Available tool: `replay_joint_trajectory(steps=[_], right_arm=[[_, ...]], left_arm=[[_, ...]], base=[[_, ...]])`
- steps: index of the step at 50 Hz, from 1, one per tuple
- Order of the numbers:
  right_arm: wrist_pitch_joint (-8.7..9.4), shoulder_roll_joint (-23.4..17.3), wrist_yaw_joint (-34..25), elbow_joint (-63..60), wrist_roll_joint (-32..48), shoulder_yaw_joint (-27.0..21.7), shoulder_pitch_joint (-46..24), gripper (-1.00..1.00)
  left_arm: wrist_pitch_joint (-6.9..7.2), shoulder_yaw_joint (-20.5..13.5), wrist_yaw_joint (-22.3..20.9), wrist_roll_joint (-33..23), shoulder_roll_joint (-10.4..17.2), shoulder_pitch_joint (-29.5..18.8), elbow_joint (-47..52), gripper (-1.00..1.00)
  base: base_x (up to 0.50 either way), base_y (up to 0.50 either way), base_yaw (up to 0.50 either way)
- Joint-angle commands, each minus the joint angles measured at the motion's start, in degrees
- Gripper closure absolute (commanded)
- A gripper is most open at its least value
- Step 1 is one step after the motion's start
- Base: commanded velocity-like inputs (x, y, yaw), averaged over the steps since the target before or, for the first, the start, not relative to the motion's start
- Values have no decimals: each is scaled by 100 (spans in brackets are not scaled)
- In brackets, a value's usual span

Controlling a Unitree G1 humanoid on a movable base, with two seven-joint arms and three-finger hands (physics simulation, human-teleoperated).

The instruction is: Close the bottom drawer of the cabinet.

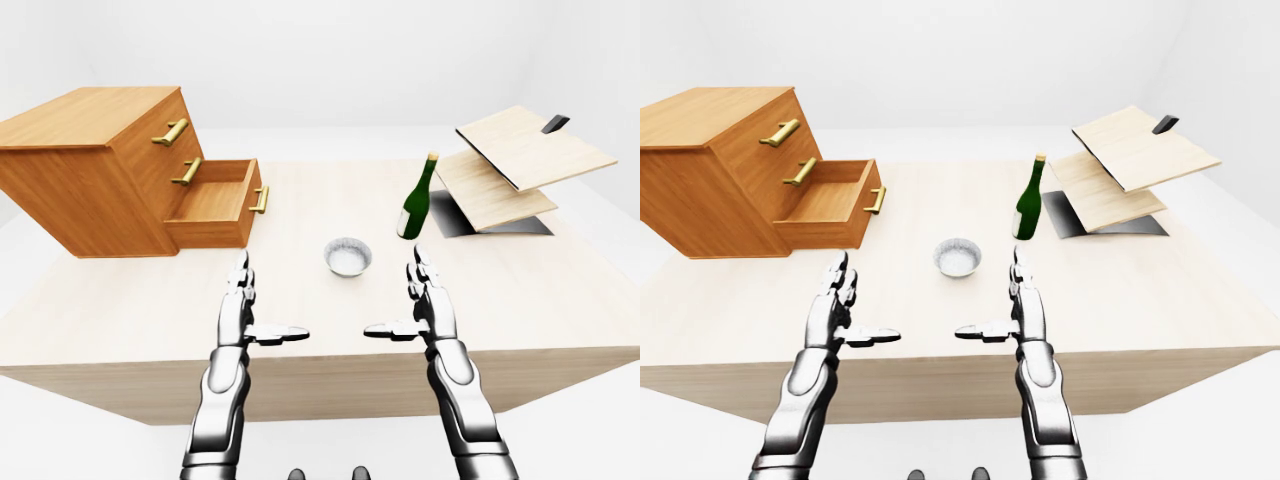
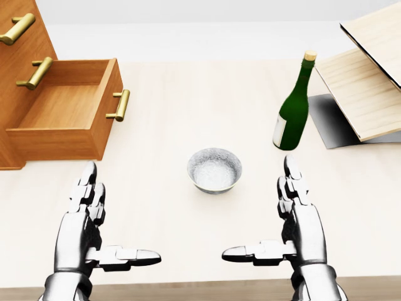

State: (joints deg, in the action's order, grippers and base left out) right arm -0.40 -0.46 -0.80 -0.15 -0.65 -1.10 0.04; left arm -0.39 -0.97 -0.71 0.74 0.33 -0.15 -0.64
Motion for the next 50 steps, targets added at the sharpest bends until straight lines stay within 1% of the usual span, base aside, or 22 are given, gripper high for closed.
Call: replay_joint_trajectory(steps=[1,6,7,9,10,11,12,13,14,18,21,22,23,25,29,32,35,38,42,44,49,50], right_arm=[[-65,-74,-151,-139,-155,-185,61,-100],[-106,-75,-146,-188,-131,-185,96,-100],[-82,-73,-145,-254,-135,-186,124,-100],[3,-74,-138,-411,-149,-198,161,-100],[75,-74,-138,-556,-172,-211,192,-100],[179,-58,-128,-837,-249,-238,243,-100],[302,-67,-71,-1111,-247,-275,270,-100],[523,-112,39,-1576,-270,-418,248,-100],[540,-143,88,-1928,-351,-558,229,-100],[540,-346,303,-3033,-720,-1280,21,-100],[540,-515,471,-3527,-863,-1774,-116,-100],[540,-618,574,-3652,-994,-2086,-218,-100],[540,-630,586,-3659,-1008,-2101,-221,-100],[540,-821,689,-3666,-1196,-2467,-384,-100],[540,-1026,830,-3372,-1496,-2770,-482,-100],[540,-1099,922,-3487,-1586,-2794,-479,-100],[540,-1168,987,-3570,-1679,-2865,-517,-100],[540,-1205,1031,-3615,-1766,-2910,-531,-100],[540,-1208,1020,-3527,-1723,-2851,-528,-100],[540,-1208,1023,-3551,-1720,-2836,-524,-100],[540,-1128,911,-3466,-1588,-2709,-460,-100],[540,-1112,886,-3439,-1568,-2697,-448,-100]], left_arm=[[-114,-122,-88,121,46,4,-123,-100],[-8,-126,-105,188,55,25,32,-100],[-34,-138,-111,199,58,20,3,-100],[14,-144,-107,208,59,46,66,-100],[22,-144,-109,209,60,55,79,-100],[-1,-152,-115,214,62,38,40,-100],[22,-150,-112,210,63,40,67,-100],[52,-149,-111,206,66,41,102,-100],[44,-152,-113,204,68,35,91,-100],[15,-173,-112,210,75,1,13,-100],[88,-153,-110,198,69,44,133,-100],[82,-148,-109,187,68,42,128,-100],[47,-151,-108,183,66,22,72,-100],[-60,-157,-100,161,70,-32,-105,-100],[-29,-158,-85,148,76,-34,-77,-100],[-23,-168,-83,157,80,-58,-85,-100],[-94,-160,-87,150,76,-82,-185,-100],[-51,-154,-82,145,77,-71,-132,-100],[-94,-167,-83,145,84,-102,-203,-100],[-73,-162,-81,142,83,-96,-177,-100],[-100,-138,-81,113,75,-82,-206,-100],[-62,-130,-75,106,71,-60,-148,-100]], base=[[0,0,0],[0,0,0],[0,0,0],[0,0,0],[0,0,0],[0,0,0],[0,0,0],[0,0,0],[0,0,0],[0,0,0],[0,0,0],[0,0,0],[0,0,0],[0,0,0],[0,0,0],[0,0,0],[0,0,0],[0,0,0],[0,0,0],[20,0,0],[29,0,0],[37,0,0]])
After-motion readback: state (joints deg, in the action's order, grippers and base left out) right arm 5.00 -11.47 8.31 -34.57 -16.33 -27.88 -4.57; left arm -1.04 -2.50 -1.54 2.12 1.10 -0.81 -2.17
